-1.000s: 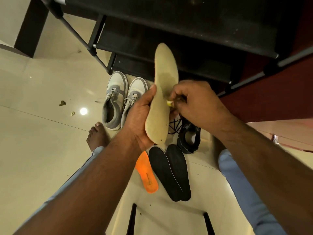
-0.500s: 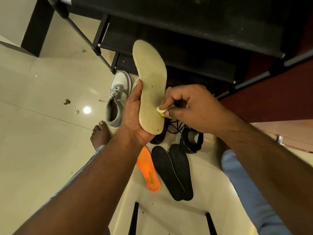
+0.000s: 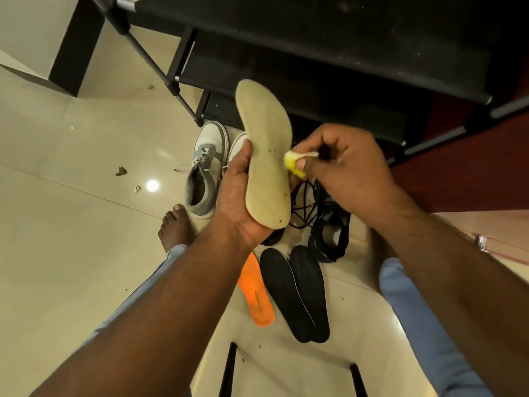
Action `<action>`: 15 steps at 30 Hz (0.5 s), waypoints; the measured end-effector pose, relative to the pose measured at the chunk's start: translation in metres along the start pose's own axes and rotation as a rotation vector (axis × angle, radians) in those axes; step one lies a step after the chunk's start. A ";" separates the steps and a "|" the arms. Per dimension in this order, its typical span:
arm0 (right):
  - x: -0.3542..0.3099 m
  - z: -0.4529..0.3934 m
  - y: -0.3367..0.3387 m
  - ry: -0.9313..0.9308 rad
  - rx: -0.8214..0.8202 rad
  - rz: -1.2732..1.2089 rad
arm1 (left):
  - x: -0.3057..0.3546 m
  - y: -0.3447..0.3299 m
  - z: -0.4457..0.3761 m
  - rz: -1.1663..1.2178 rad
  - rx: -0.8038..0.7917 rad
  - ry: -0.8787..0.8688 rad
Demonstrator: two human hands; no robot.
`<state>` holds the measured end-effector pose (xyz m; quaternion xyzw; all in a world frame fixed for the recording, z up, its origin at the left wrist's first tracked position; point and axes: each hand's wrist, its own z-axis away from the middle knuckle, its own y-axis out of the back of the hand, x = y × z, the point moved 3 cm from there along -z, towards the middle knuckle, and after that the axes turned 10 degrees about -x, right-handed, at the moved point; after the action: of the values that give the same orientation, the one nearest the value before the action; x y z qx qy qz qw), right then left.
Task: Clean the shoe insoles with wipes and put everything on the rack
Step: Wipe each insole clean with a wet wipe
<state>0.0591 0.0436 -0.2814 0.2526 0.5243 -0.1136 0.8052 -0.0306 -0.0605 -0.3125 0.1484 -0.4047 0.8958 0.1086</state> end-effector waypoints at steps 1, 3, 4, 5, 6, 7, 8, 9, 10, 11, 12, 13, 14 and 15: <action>0.002 0.000 0.003 -0.005 0.059 0.017 | -0.003 -0.004 0.000 -0.018 -0.004 0.008; 0.001 0.001 -0.003 -0.023 -0.016 0.067 | -0.005 -0.006 0.001 -0.042 -0.007 0.027; 0.000 0.003 -0.009 -0.037 -0.096 0.083 | -0.004 -0.004 0.001 -0.034 0.000 0.024; -0.003 0.005 -0.015 -0.050 -0.184 0.079 | -0.001 0.000 0.001 -0.013 0.009 0.018; -0.009 0.008 -0.020 -0.066 -0.287 0.049 | 0.003 0.003 0.000 0.017 0.010 0.016; -0.014 0.011 -0.024 -0.076 -0.406 0.008 | 0.006 0.008 -0.001 0.046 0.015 0.021; -0.020 0.015 -0.026 -0.071 -0.514 -0.032 | 0.009 0.012 -0.002 0.068 0.029 0.023; -0.023 0.016 -0.025 -0.050 -0.562 -0.065 | 0.011 0.014 -0.003 0.075 0.042 0.024; -0.025 0.015 -0.021 -0.032 -0.539 -0.099 | 0.013 0.015 -0.003 0.072 0.043 0.024; -0.024 0.013 -0.014 -0.021 -0.460 -0.142 | 0.012 0.015 -0.003 0.063 0.043 0.026; -0.021 0.009 -0.005 -0.020 -0.354 -0.189 | 0.012 0.013 -0.002 0.052 0.049 0.020; -0.016 0.006 0.003 -0.027 -0.241 -0.212 | 0.011 0.011 -0.001 0.048 0.054 0.009; -0.010 0.003 0.008 -0.041 -0.145 -0.199 | 0.009 0.008 0.000 0.048 0.058 0.006; -0.005 0.002 0.010 -0.061 -0.086 -0.167 | 0.006 0.007 0.000 0.041 0.063 0.006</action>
<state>0.0632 0.0507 -0.2738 0.1695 0.5230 -0.1653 0.8188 -0.0386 -0.0647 -0.3152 0.1410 -0.3791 0.9104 0.0868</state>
